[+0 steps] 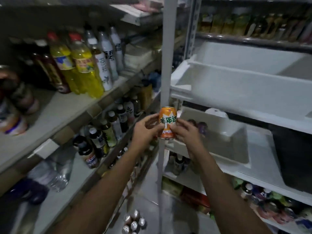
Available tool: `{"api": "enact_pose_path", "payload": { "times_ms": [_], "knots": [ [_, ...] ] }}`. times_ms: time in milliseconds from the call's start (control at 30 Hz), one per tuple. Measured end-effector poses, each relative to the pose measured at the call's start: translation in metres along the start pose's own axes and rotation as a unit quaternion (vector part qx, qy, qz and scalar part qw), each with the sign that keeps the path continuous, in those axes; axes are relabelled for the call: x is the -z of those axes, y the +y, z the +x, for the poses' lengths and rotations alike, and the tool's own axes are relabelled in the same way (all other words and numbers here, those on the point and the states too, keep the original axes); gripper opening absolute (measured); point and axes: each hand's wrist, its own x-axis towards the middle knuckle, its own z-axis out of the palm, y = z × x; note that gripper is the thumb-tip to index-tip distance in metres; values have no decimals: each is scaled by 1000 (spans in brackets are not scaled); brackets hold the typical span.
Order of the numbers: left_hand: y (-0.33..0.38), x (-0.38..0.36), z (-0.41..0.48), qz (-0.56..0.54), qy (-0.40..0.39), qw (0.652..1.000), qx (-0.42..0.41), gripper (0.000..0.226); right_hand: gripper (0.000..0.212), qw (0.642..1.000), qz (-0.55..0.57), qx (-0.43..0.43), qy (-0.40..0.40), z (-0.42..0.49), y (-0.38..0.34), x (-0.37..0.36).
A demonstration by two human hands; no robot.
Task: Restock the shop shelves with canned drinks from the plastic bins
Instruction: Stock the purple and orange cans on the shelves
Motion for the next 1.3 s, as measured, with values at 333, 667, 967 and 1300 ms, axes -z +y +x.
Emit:
{"api": "enact_pose_path", "payload": {
  "times_ms": [333,667,967,1300],
  "knots": [
    [61,129,-40,54,200,977,-54,48,46,980,-26,16,-199,13,-37,-142],
    [106,235,-121,121,390,908,-95,50,43,932,-22,21,-362,-20,-45,-283],
    [100,288,-196,126,529,837,-67,47,43,887,-103,60,-446,-70,-22,-374],
    [81,339,-235,142,577,802,-59,42,73,867,-135,44,-477,-104,10,-433]
  ]
}}
